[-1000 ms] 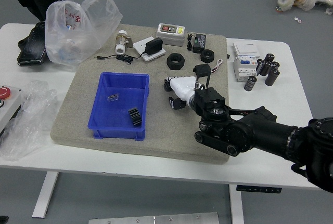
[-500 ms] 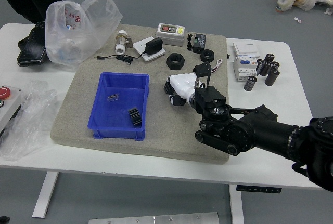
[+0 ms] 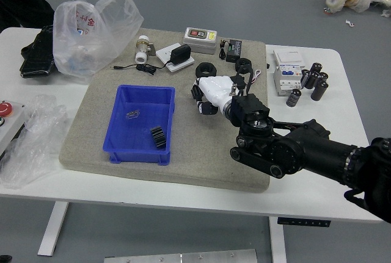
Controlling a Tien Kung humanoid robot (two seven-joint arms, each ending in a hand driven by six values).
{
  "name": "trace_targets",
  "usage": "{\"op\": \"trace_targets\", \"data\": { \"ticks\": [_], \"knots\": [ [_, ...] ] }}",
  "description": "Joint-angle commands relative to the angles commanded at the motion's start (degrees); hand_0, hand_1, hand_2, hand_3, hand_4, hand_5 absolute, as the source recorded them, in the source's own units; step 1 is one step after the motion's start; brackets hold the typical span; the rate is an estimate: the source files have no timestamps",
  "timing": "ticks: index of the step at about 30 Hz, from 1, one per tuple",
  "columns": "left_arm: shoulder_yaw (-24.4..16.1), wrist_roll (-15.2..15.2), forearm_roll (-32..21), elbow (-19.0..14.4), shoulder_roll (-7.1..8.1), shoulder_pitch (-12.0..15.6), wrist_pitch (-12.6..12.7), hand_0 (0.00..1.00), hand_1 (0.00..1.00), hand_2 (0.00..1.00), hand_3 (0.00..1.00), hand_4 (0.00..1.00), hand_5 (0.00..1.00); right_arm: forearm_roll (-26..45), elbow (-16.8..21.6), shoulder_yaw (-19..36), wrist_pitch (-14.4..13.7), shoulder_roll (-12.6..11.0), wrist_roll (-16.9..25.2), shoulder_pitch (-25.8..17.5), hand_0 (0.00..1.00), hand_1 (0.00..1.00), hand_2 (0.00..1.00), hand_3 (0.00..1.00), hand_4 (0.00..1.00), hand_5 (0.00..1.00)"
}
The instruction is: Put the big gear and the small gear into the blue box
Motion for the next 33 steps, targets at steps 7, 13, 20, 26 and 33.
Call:
{"op": "trace_targets", "data": {
  "ticks": [7,13,20,26,33],
  "knots": [
    [-0.04,-0.03,0.03,0.00,-0.01,0.08,0.05,0.635,0.618,0.568,0.698,0.711,0.557,-7.48,9.00,7.35,-0.21,-1.99,-1.31,-2.35,0.654,0.652,0.549,0.558,0.390,0.002],
    [-0.03,-0.11,0.02,0.02,-0.07,0.14,0.05,0.634,0.618,0.568,0.699,0.712,0.560,-11.19,17.45,8.29,-0.24,-3.45,-1.35,-4.94,0.665,0.674,0.624,0.555,0.369,0.002],
    [-0.20,0.05,0.09,-0.04,0.16,0.37,0.10,0.634,0.618,0.568,0.699,0.712,0.560,-10.25,26.39,6.40,0.55,-6.29,-1.22,-5.88,0.672,0.718,0.668,0.561,0.372,0.002],
    [-0.10,-0.11,-0.02,-0.02,0.17,0.30,0.13,0.633,0.618,0.569,0.698,0.712,0.561,-9.81,31.08,4.42,1.15,-6.00,-1.27,-6.11,0.683,0.732,0.696,0.568,0.378,0.002],
    [-0.05,-0.27,-0.03,0.00,0.25,0.22,0.22,0.633,0.618,0.569,0.699,0.713,0.562,-9.02,31.21,1.85,1.52,-5.29,-1.09,-5.90,0.689,0.735,0.710,0.575,0.374,0.002]
  ]
}}
